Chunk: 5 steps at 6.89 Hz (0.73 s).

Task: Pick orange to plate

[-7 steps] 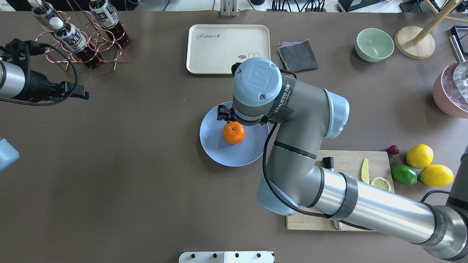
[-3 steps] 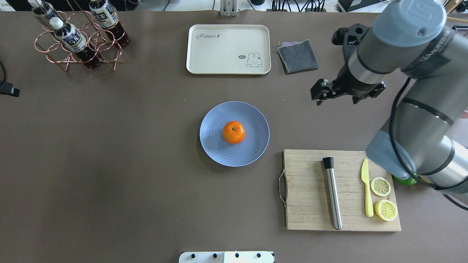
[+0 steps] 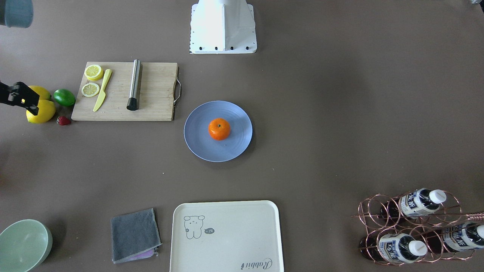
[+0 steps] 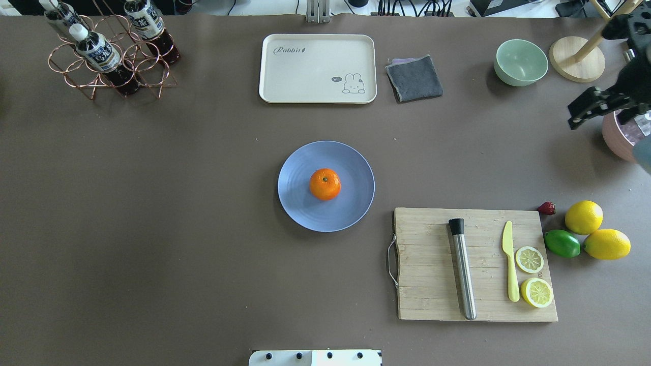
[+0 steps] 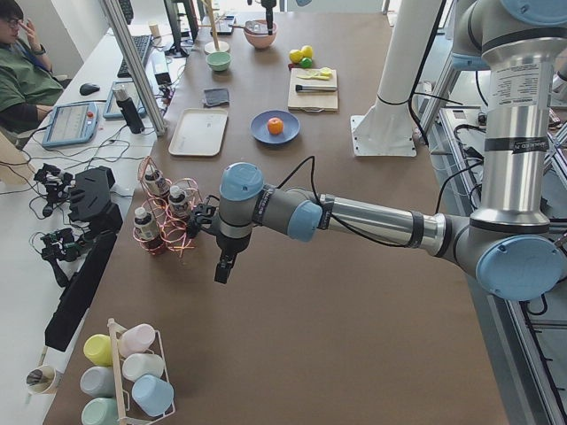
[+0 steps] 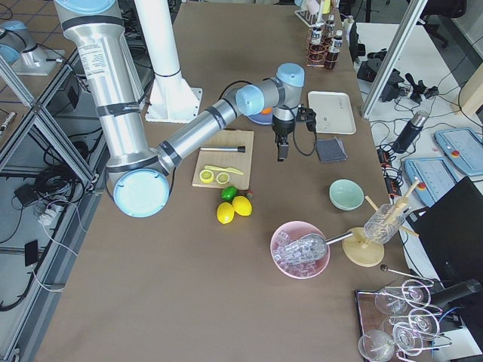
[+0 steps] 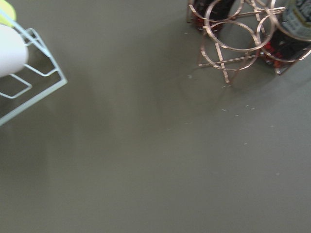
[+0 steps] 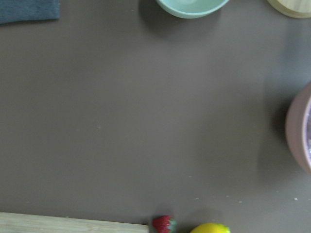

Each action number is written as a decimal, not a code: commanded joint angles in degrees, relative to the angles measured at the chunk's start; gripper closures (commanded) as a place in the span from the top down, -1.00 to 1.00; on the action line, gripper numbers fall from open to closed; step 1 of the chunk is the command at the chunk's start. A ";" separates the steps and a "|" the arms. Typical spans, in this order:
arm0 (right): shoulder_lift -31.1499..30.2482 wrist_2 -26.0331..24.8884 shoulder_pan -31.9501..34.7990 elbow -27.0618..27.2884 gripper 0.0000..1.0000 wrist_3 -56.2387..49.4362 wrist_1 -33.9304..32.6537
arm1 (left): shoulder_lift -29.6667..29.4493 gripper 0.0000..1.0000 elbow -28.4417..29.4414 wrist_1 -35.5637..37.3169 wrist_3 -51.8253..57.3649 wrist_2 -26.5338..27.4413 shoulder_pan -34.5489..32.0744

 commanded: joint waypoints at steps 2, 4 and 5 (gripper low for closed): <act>-10.37 6.75 20.44 -6.39 1.00 -22.72 -0.06 | 2.59 0.96 0.41 3.35 5.43 -3.79 -3.06; -15.29 6.50 22.76 -6.58 1.00 -24.96 0.90 | 2.68 0.96 1.02 3.00 5.52 -3.36 -2.98; -15.91 6.15 23.03 -6.67 1.00 -24.53 0.91 | 2.68 0.96 2.42 2.13 5.52 -3.36 -2.98</act>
